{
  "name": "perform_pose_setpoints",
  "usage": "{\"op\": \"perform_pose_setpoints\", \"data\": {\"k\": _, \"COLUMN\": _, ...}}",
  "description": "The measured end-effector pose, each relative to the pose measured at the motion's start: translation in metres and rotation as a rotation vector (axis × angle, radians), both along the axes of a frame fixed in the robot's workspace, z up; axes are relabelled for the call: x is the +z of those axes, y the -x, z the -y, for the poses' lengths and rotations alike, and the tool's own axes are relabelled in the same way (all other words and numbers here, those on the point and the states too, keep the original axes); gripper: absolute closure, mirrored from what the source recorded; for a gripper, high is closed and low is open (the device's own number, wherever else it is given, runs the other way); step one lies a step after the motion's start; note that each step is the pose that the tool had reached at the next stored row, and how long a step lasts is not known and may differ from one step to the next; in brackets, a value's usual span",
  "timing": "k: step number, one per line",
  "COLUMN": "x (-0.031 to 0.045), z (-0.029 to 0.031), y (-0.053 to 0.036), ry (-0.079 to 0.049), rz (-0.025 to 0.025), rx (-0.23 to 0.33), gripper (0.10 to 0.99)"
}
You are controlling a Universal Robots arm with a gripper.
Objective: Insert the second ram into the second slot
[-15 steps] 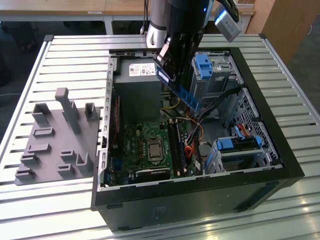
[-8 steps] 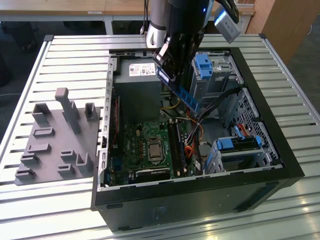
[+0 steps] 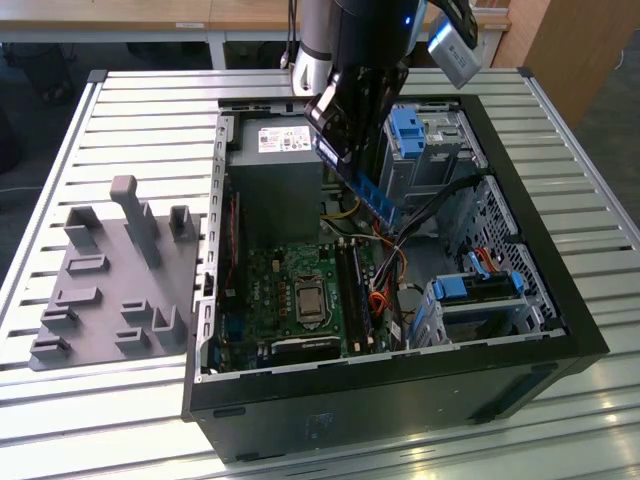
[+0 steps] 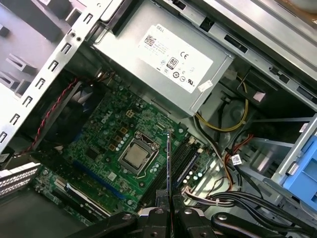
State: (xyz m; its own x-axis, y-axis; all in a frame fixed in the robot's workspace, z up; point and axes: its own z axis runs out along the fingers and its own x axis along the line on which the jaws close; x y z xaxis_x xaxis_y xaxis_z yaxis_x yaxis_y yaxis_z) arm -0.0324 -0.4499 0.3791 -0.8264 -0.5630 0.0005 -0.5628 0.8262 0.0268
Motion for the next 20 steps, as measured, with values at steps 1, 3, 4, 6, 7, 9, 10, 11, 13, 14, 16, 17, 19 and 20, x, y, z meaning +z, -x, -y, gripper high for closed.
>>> {"op": "perform_pose_setpoints", "data": {"k": 1, "x": 0.0000, "z": 0.0000, "y": 0.0000, "ry": 0.000, "rz": 0.0001, "rx": -0.004, "gripper": 0.949}}
{"op": "perform_pose_setpoints", "data": {"k": 3, "x": -0.0001, "z": 0.0000, "y": 0.0000, "ry": 0.000, "rz": 0.0001, "rx": -0.012, "gripper": 0.949}}
{"op": "perform_pose_setpoints", "data": {"k": 4, "x": -0.0001, "z": 0.0000, "y": 0.0000, "ry": 0.000, "rz": 0.0001, "rx": -0.017, "gripper": 0.949}}
{"op": "perform_pose_setpoints", "data": {"k": 6, "x": -0.0001, "z": 0.0000, "y": 0.0000, "ry": 0.000, "rz": 0.0001, "rx": -0.027, "gripper": 0.949}}
{"op": "perform_pose_setpoints", "data": {"k": 7, "x": -0.0002, "z": 0.0000, "y": 0.0000, "ry": 0.001, "rz": 0.0001, "rx": -0.035, "gripper": 0.949}}
{"op": "perform_pose_setpoints", "data": {"k": 9, "x": -0.0003, "z": 0.0000, "y": 0.0000, "ry": 0.001, "rz": 0.0001, "rx": -0.044, "gripper": 0.949}}
{"op": "perform_pose_setpoints", "data": {"k": 10, "x": -0.0003, "z": 0.0000, "y": 0.0000, "ry": 0.001, "rz": 0.0001, "rx": -0.049, "gripper": 0.949}}
{"op": "perform_pose_setpoints", "data": {"k": 11, "x": -0.0003, "z": 0.0000, "y": 0.0000, "ry": 0.001, "rz": 0.0001, "rx": -0.054, "gripper": 0.949}}
{"op": "perform_pose_setpoints", "data": {"k": 13, "x": -0.0003, "z": 0.0000, "y": 0.0000, "ry": 0.001, "rz": 0.0000, "rx": -0.064, "gripper": 0.949}}
{"op": "perform_pose_setpoints", "data": {"k": 14, "x": -0.0004, "z": 0.0000, "y": 0.0000, "ry": 0.001, "rz": 0.0001, "rx": -0.068, "gripper": 0.949}}
{"op": "perform_pose_setpoints", "data": {"k": 16, "x": -0.0004, "z": 0.0000, "y": 0.0000, "ry": 0.002, "rz": 0.0001, "rx": -0.077, "gripper": 0.949}}
{"op": "perform_pose_setpoints", "data": {"k": 17, "x": -0.0005, "z": 0.0000, "y": 0.0000, "ry": 0.002, "rz": 0.0001, "rx": -0.081, "gripper": 0.949}}
{"op": "perform_pose_setpoints", "data": {"k": 19, "x": -0.0005, "z": 0.0000, "y": 0.0000, "ry": 0.002, "rz": 0.0001, "rx": -0.091, "gripper": 0.949}}
{"op": "perform_pose_setpoints", "data": {"k": 20, "x": -0.0005, "z": 0.0000, "y": 0.0000, "ry": 0.003, "rz": 0.0002, "rx": -0.095, "gripper": 0.949}}
